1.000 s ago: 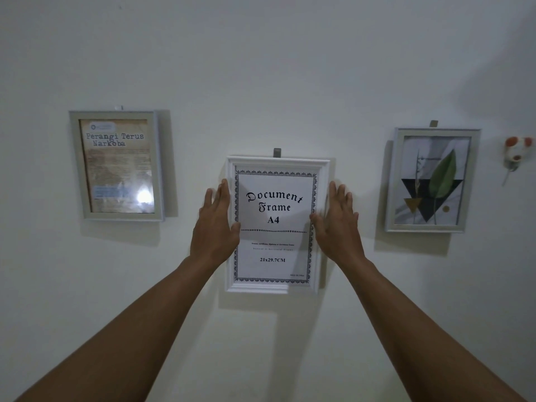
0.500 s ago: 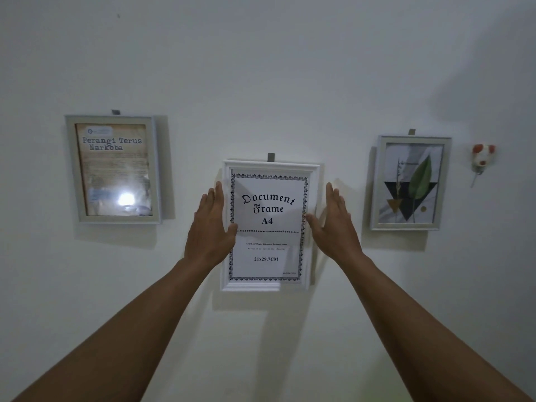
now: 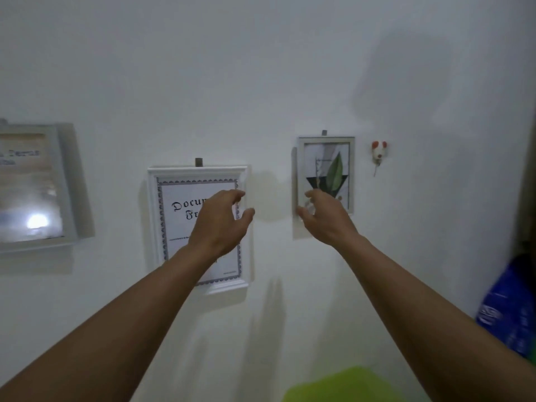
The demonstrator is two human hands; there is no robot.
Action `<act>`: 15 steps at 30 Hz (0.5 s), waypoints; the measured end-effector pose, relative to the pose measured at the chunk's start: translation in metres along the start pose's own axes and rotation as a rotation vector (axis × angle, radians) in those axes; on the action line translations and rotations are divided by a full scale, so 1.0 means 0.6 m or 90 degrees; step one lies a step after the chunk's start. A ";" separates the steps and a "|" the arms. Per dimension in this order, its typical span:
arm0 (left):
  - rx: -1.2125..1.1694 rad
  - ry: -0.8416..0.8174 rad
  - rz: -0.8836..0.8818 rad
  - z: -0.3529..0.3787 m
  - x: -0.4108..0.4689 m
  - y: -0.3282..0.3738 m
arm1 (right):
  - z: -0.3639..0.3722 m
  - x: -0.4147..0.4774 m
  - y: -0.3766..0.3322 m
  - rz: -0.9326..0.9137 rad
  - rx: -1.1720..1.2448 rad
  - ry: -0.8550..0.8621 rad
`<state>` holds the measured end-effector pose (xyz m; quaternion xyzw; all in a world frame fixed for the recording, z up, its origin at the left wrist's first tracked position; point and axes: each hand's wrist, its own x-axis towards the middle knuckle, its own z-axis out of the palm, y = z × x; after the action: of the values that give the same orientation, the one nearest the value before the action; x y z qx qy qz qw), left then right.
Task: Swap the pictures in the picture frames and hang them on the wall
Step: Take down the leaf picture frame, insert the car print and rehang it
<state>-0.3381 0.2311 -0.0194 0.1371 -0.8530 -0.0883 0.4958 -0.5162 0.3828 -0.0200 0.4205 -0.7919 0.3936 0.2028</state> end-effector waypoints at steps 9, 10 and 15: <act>-0.083 0.004 -0.109 0.166 0.106 0.113 | -0.110 0.094 0.188 0.052 0.032 0.045; -0.092 0.011 -0.120 0.184 0.116 0.116 | -0.114 0.108 0.207 0.060 0.048 0.043; -0.157 0.024 -0.176 0.249 0.151 0.121 | -0.103 0.170 0.279 0.077 0.165 0.028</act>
<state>-0.5213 0.2729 0.0023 0.1923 -0.7994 -0.2570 0.5079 -0.7122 0.4366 0.0083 0.3857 -0.7538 0.5132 0.1404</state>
